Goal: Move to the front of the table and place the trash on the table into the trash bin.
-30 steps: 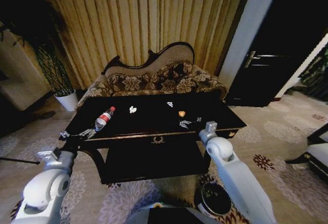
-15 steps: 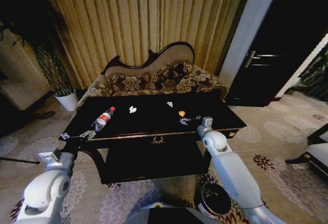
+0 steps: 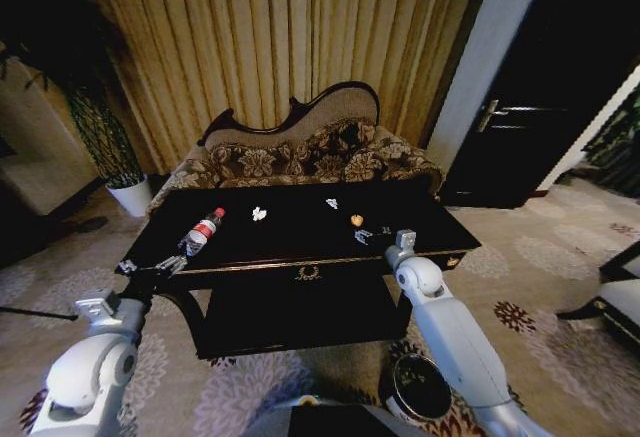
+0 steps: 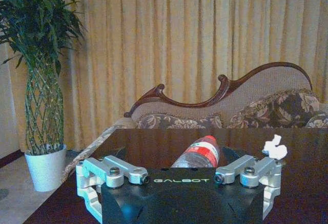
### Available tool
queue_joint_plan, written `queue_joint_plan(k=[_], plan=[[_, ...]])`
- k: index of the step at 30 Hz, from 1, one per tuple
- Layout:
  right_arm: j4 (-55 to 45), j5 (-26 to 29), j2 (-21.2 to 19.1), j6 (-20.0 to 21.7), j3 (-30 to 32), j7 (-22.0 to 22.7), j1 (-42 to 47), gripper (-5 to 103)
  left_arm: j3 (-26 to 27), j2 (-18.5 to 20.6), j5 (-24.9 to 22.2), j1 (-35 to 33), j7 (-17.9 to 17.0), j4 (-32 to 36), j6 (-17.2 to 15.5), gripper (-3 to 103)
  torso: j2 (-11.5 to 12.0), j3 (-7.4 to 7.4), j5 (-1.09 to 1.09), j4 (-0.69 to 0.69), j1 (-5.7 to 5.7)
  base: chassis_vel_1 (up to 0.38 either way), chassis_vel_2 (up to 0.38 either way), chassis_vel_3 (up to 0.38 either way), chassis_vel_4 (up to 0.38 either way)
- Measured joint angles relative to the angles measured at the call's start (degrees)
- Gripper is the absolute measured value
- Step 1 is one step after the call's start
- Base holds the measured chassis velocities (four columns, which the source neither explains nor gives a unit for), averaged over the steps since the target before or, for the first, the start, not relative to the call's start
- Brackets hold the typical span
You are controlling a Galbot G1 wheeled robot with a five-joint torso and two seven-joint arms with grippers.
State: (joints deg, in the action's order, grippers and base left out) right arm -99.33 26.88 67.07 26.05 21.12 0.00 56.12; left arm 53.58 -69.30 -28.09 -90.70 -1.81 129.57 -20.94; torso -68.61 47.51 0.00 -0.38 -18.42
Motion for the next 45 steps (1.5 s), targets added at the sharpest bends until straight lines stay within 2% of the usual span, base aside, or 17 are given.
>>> queue_joint_plan(k=[1,5,6,8,9,11,12,14,15,17,28,35,38,43,45], plan=[[0.00,0.00,0.00,0.00,0.00,0.00,0.00,63,0.00,0.00,0.00,0.00,0.00,0.00,0.00,100,0.00,0.00,0.00,0.00,0.00,0.000,0.000,0.000,0.000],[-0.24,0.08,0.08,-0.16,-0.12,0.00,0.15,41,0.02,0.00,0.00,-0.11,0.14,0.00,0.03,100,0.00,0.00,0.00,0.01,0.00,0.000,0.000,0.000,0.000],[-0.24,0.08,0.08,-0.16,-0.12,0.00,0.15,41,0.02,0.00,0.00,-0.11,0.14,0.00,0.03,100,0.00,0.00,0.00,0.01,0.00,0.000,0.000,0.000,0.000],[-0.53,0.38,0.06,-0.17,-0.12,0.00,0.20,31,0.02,-0.11,0.04,-0.20,0.26,-0.08,0.09,100,0.00,0.00,0.00,0.00,0.00,0.000,0.000,0.000,0.000],[-0.53,0.38,0.06,-0.17,-0.12,0.00,0.20,31,0.02,-0.11,0.04,-0.20,0.26,-0.08,0.09,100,0.00,0.00,0.00,0.00,0.00,0.000,0.000,0.000,0.000],[-1.02,0.88,0.00,-0.19,-0.09,0.00,0.23,20,0.02,-0.15,0.10,-0.22,0.33,-0.21,0.14,100,0.00,0.00,0.00,0.01,0.00,0.000,0.000,0.000,0.000],[-1.02,0.88,0.00,-0.19,-0.09,0.00,0.23,20,0.02,-0.15,0.10,-0.22,0.33,-0.21,0.14,100,0.00,0.00,0.00,0.01,0.00,0.000,0.000,0.000,0.000],[-1.64,1.62,-0.04,-0.23,0.12,0.00,0.24,9,-0.02,-0.15,0.23,-0.10,0.41,-0.40,0.19,100,0.00,0.00,0.00,0.00,0.00,0.000,0.000,0.000,0.000],[-1.64,1.62,-0.04,-0.23,0.12,0.00,0.24,9,-0.02,-0.15,0.23,-0.10,0.41,-0.40,0.19,100,0.00,0.00,0.00,0.00,0.00,0.000,0.000,0.000,0.000],[-2.10,1.90,-0.07,-0.31,0.36,0.00,0.26,2,-0.04,-0.15,0.27,-0.07,0.43,-0.51,0.26,100,0.00,0.00,0.00,0.00,0.00,0.000,0.000,0.000,0.000],[-7.82,4.36,-0.09,0.13,4.63,0.00,1.81,1,-0.15,-0.22,0.47,-0.10,0.79,-0.98,1.35,100,0.00,0.00,0.00,0.02,0.00,0.000,0.000,0.000,0.000],[-15.31,5.05,-1.01,0.98,10.30,0.00,9.11,1,0.20,-0.10,0.38,0.16,1.22,-1.12,1.47,100,0.00,0.00,0.00,-0.01,0.00,0.000,0.000,0.000,0.000],[-17.24,4.58,-0.78,-0.40,12.00,0.00,12.08,1,0.22,0.03,0.30,0.36,1.26,-1.28,1.60,100,0.00,0.00,-0.01,-0.01,0.01,0.000,0.000,0.000,0.000],[-20.18,2.24,1.00,-5.82,15.26,0.00,16.28,1,0.23,-0.11,0.22,0.18,1.31,-1.49,2.40,100,0.00,0.00,0.01,0.01,0.01,0.000,0.000,0.000,0.000],[-20.64,1.46,1.48,-6.50,15.78,0.00,16.91,1,0.25,-0.11,0.19,0.13,1.32,-1.56,2.47,100,0.00,0.00,0.00,0.01,0.01,0.000,0.000,0.000,0.000]])
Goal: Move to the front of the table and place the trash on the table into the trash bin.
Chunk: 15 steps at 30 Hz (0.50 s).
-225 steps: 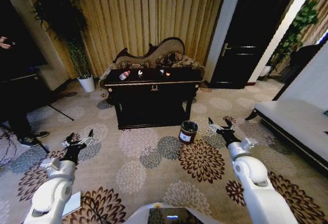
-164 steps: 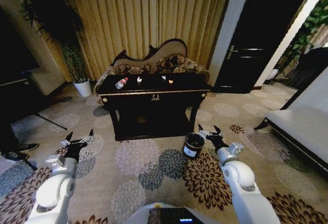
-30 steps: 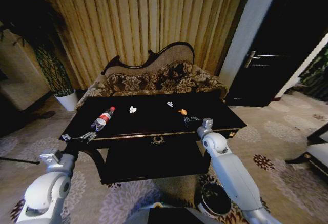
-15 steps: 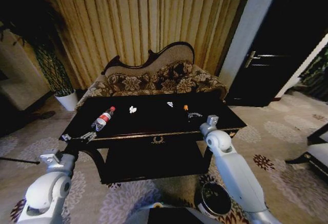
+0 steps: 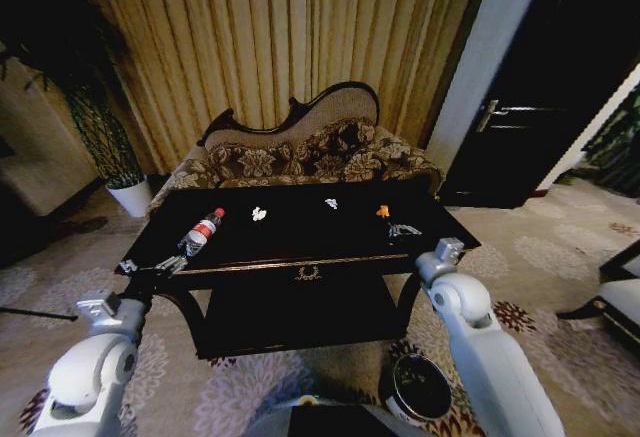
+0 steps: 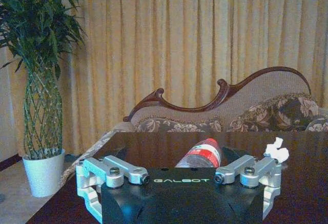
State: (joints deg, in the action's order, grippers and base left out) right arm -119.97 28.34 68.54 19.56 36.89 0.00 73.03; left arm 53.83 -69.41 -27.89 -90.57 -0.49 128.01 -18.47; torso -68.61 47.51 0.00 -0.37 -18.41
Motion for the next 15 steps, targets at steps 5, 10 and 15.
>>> queue_joint_plan(k=[5,10,15], plan=[[-1.61,-1.47,1.65,-1.06,1.52,0.00,2.37,1,0.05,0.22,-0.29,0.10,0.21,-0.38,0.45,100,0.00,0.00,0.00,0.00,0.00,0.000,0.000,0.000,0.000],[-2.35,-1.80,1.79,-1.12,2.12,0.00,3.26,1,-0.02,0.29,-0.38,0.29,0.29,-0.45,0.51,100,0.00,0.01,0.00,0.00,-0.01,0.000,0.000,0.000,0.000],[-2.49,-1.82,1.67,-0.98,2.25,0.00,3.65,1,-0.02,0.36,-0.40,0.41,0.30,-0.50,0.52,100,0.00,0.01,0.00,0.00,-0.02,0.070,-0.069,-0.061,0.072]])
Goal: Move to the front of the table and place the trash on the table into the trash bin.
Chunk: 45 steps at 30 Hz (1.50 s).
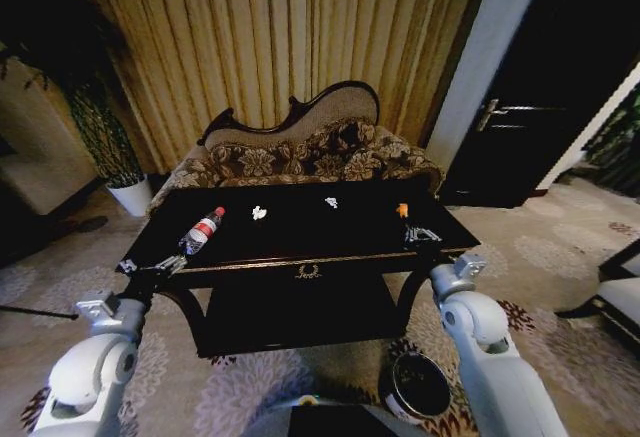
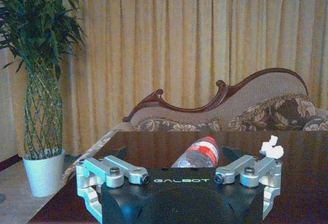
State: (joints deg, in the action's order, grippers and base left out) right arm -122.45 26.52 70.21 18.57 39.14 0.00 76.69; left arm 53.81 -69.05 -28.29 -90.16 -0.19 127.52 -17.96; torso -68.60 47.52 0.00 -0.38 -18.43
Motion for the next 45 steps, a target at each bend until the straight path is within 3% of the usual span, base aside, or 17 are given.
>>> queue_joint_plan(k=[23,30,33,45], plan=[[2.65,0.04,0.63,-0.82,-1.75,-0.01,0.31,1,-0.55,-0.67,0.21,0.06,0.30,-0.66,0.69,100,-0.04,-0.03,0.01,0.01,0.06,0.159,-0.160,-0.162,0.161],[8.13,-3.44,0.20,2.10,2.86,-0.01,6.94,1,-0.30,-0.69,-0.81,0.53,0.71,-1.58,0.99,100,0.03,0.02,0.01,-0.02,-0.04,-0.005,0.006,0.007,-0.003],[19.03,-8.65,0.76,0.29,3.40,-0.01,9.69,1,-0.27,-0.71,-1.28,0.64,0.82,-2.40,1.36,100,-0.02,-0.01,-0.02,-0.01,0.02,0.000,0.000,0.000,0.000],[38.24,-11.88,3.27,-0.12,0.84,-0.01,4.80,1,-0.81,-0.91,-1.73,1.18,1.16,-4.01,2.04,100,-0.01,0.00,0.00,0.01,0.00,0.000,0.000,0.000,0.000]])
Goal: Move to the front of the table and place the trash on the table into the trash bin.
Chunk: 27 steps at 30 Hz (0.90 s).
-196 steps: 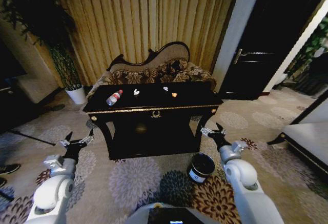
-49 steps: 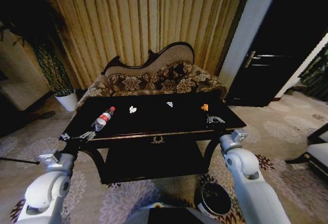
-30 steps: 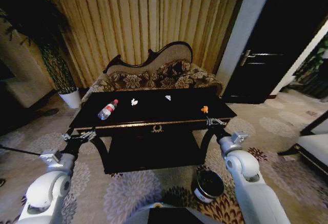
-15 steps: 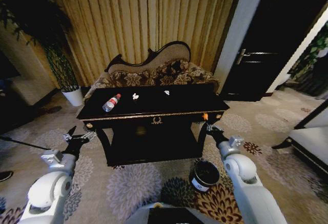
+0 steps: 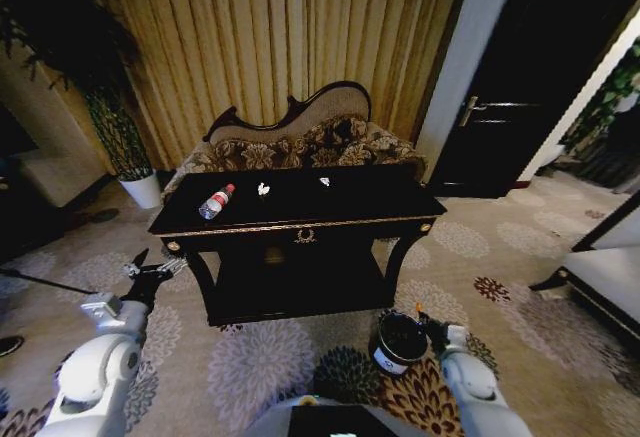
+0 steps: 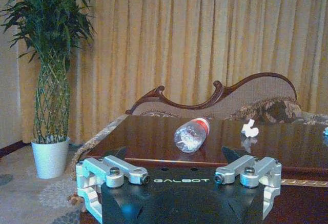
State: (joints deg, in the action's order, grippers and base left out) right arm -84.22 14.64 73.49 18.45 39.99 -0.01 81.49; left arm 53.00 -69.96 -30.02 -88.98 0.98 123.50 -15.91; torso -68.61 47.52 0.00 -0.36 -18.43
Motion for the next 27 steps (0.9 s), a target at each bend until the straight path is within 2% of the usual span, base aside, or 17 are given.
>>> queue_joint_plan(k=[3,7,11,12,13,15,16,19,20,22,23,25,26,27], plan=[[2.56,-1.68,0.40,-0.10,-0.43,0.00,-1.80,1,-0.07,0.00,-0.10,0.23,0.15,-0.31,0.07,100,0.00,0.00,0.02,-0.03,0.01,0.000,0.000,0.000,0.000],[7.59,-4.93,0.90,-0.48,-0.61,0.00,-5.31,1,-0.30,-0.33,-0.11,0.09,0.27,-0.41,0.29,100,0.00,0.00,0.01,0.00,0.00,0.000,0.000,0.000,0.000],[8.53,-6.37,0.63,-0.53,-0.62,0.00,-5.96,-2,-0.17,-0.33,-0.15,-0.04,0.37,-0.04,0.35,100,0.00,0.00,0.01,-0.01,0.00,0.000,0.000,0.000,0.000],[8.55,-6.61,0.49,-0.50,-0.62,0.00,-6.01,4,-0.02,-0.29,-0.20,-0.07,0.37,0.02,0.36,100,0.00,0.00,0.01,-0.02,0.00,0.000,0.000,0.000,0.000],[8.55,-6.61,0.49,-0.50,-0.62,0.00,-6.01,4,-0.02,-0.29,-0.20,-0.07,0.37,0.02,0.36,100,0.00,0.00,0.01,-0.02,0.00,0.000,0.000,0.000,0.000],[8.31,-7.72,0.41,-0.43,-0.63,0.00,-5.89,14,0.20,-0.21,-0.24,-0.16,0.37,0.06,0.46,100,0.00,0.00,0.00,-0.01,0.00,0.000,0.000,0.000,0.000],[8.31,-7.72,0.41,-0.43,-0.63,0.00,-5.89,14,0.20,-0.21,-0.24,-0.16,0.37,0.06,0.46,100,0.00,0.00,0.00,-0.01,0.00,0.000,0.000,0.000,0.000],[7.33,-8.53,0.40,-0.43,-0.68,0.01,-5.46,31,0.20,-0.31,-0.24,-0.22,0.30,0.10,0.51,100,0.00,0.00,0.01,-0.02,0.00,0.000,0.000,0.000,0.000],[7.33,-8.53,0.40,-0.43,-0.68,0.01,-5.46,31,0.20,-0.31,-0.24,-0.22,0.30,0.10,0.51,100,0.00,0.00,0.01,-0.02,0.00,0.000,0.000,0.000,0.000],[6.92,-8.56,0.41,-0.43,-0.77,0.00,-5.43,41,0.15,-0.37,-0.22,-0.22,0.28,0.28,0.52,100,0.00,0.00,0.01,-0.01,0.00,0.000,0.000,0.000,0.000],[6.92,-8.56,0.41,-0.43,-0.77,0.00,-5.43,41,0.15,-0.37,-0.22,-0.22,0.28,0.28,0.52,100,0.00,0.00,0.01,-0.01,0.00,0.000,0.000,0.000,0.000],[6.81,-8.53,0.32,-0.43,-0.81,0.00,-5.50,52,0.15,-0.40,-0.17,-0.20,0.26,0.65,0.51,100,0.00,0.00,0.00,-0.02,0.01,0.000,0.000,0.000,0.000],[6.81,-8.53,0.32,-0.43,-0.81,0.00,-5.50,52,0.15,-0.40,-0.17,-0.20,0.26,0.65,0.51,100,0.00,0.00,0.00,-0.02,0.01,0.000,0.000,0.000,0.000],[6.79,-8.49,0.19,-0.44,-0.81,0.01,-5.54,57,0.16,-0.40,-0.16,-0.20,0.25,0.73,0.50,100,0.00,0.00,0.01,-0.01,0.01,0.000,0.000,0.000,0.000]])
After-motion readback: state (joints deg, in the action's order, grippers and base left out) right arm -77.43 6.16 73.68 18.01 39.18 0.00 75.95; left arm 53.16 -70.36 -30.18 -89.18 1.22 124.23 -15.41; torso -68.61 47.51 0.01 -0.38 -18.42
